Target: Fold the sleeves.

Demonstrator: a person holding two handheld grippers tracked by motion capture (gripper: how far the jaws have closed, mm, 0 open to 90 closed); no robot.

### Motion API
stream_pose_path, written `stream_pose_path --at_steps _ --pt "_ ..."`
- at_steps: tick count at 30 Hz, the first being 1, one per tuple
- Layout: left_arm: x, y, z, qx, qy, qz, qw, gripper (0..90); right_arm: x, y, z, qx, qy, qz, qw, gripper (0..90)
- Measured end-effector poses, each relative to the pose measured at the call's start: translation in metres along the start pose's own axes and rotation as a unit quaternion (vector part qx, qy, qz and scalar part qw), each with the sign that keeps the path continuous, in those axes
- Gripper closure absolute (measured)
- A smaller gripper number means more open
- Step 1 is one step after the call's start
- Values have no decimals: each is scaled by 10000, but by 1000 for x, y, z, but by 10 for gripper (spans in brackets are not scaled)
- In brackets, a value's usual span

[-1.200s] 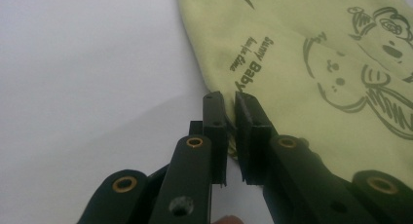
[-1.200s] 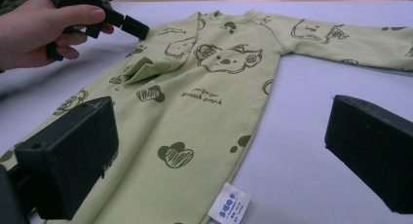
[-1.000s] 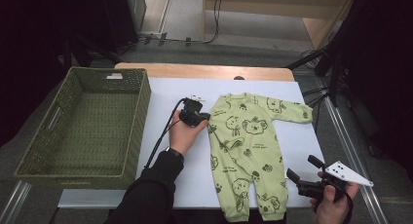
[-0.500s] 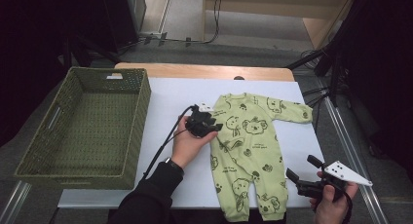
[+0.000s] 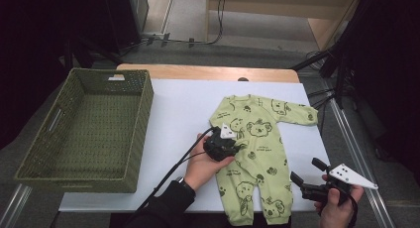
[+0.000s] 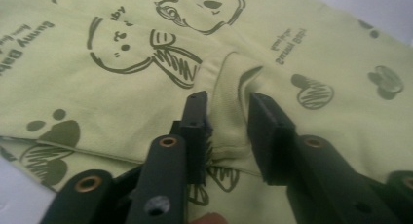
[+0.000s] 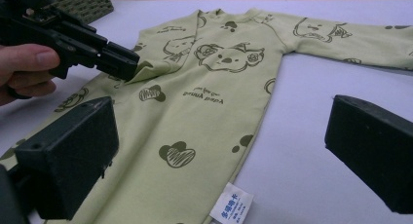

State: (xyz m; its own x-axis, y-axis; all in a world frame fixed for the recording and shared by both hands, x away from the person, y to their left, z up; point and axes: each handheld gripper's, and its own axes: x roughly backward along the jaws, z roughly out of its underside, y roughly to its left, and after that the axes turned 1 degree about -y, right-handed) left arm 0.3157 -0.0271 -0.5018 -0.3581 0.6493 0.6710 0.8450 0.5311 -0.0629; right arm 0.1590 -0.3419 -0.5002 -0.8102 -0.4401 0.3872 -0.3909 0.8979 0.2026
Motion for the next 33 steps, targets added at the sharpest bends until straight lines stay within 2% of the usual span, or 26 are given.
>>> stream_pose_path --at_steps 2,3,4,6,9,15,19,23,25,27,28,29,30,31,33 --pt "0 -2 1 -178 47 -53 9998 780 0 0 0 -13 0 -6 10000 0" --pt "0 -2 1 -162 75 23 9998 864 -1 -1 0 -18 2 -9 10000 0" --pt "0 -2 2 -188 76 47 9998 879 -1 -1 0 -11 8 -6 10000 0" --pt "3 -2 2 -260 49 34 9996 886 -1 -1 0 -15 3 -8 10000 0" --pt "10 1 0 -253 -13 47 9997 888 0 -1 0 -2 -8 -7 10000 0" --pt "34 15 -6 -122 -184 -3 9998 889 -1 -1 0 -17 -1 -7 10000 0" --pt "48 20 -11 -140 -331 -14 9994 889 -1 -1 0 -22 12 1 10000 0" --pt "57 15 -18 -472 -324 -133 9983 889 -2 0 0 -9 7 -18 10000 0" --pt "56 13 -19 -526 -254 -35 9983 889 -2 0 0 10 11 -18 10000 0" --pt "47 10 -15 -577 36 135 9982 888 -2 0 0 -10 12 -10 10000 0" --pt "40 8 -11 -664 181 152 9975 888 -2 0 0 -30 17 -9 10000 0" --pt "34 7 -8 -669 336 226 9969 887 -2 0 0 -22 18 -12 10000 0" --pt "28 6 -4 -641 469 315 9963 887 -2 0 0 -8 12 -16 10000 0" --pt "23 7 0 -665 553 318 9957 887 -2 0 0 -9 11 -20 10000 0" --pt "15 7 6 -509 620 398 9960 875 -1 0 0 -9 7 -14 10000 0"
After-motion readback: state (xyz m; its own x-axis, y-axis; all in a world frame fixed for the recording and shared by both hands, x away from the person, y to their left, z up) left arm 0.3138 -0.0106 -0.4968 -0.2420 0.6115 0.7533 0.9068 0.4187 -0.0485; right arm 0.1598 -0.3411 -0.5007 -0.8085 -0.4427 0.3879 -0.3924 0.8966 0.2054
